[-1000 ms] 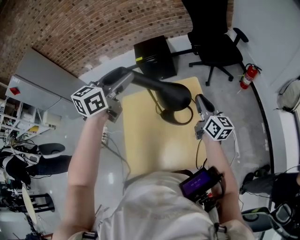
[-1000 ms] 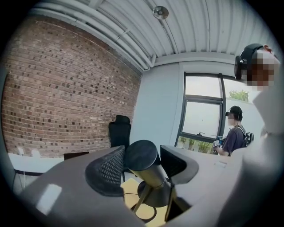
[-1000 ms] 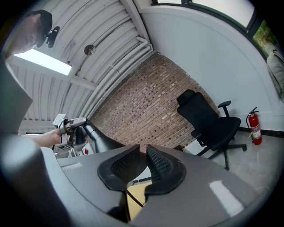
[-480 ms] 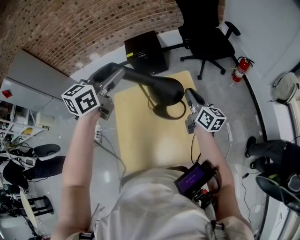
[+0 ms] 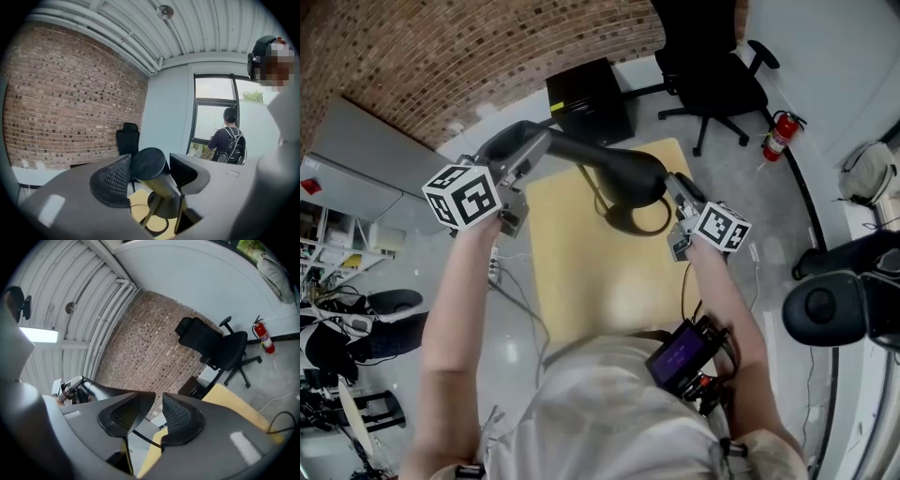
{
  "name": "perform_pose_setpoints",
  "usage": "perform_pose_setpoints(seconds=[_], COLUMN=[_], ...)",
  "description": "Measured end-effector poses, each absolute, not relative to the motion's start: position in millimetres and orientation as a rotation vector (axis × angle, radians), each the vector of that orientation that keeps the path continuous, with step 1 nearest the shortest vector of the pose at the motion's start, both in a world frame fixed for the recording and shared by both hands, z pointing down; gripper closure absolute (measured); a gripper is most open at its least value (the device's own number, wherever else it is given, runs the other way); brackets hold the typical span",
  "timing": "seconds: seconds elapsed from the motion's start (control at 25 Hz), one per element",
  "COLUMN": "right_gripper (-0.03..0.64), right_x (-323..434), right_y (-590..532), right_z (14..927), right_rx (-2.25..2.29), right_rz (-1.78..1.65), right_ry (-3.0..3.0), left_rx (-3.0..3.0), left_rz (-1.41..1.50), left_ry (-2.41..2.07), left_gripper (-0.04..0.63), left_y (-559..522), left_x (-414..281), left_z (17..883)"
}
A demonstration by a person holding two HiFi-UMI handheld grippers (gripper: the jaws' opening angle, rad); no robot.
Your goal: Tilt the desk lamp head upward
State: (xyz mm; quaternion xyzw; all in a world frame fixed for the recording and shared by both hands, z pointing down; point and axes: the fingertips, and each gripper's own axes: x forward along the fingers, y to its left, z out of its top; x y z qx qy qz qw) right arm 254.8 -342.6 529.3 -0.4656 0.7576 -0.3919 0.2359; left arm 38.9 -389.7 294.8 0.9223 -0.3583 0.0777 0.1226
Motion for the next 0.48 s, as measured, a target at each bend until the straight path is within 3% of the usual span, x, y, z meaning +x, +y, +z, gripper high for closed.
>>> perform_pose_setpoints(seconds=[0.16, 0.48], right_gripper=[0.424, 0.422], right_x=[250.6, 244.0], right_y=[-340.3, -335.5], right_z=[530.2, 530.8], right_rx=[-1.149, -1.119], right_rz=[-1.188, -1.347], right_ry=[1.949, 1.789], left_rx=[2.697, 2.711], left_rz=[0.215, 0.237], left_ry=[-1.052, -1.052], left_gripper=[0.339, 0.336], left_y=[-388.3, -388.6], left_x=[39.2, 40.0], left_z=[292.9, 292.5])
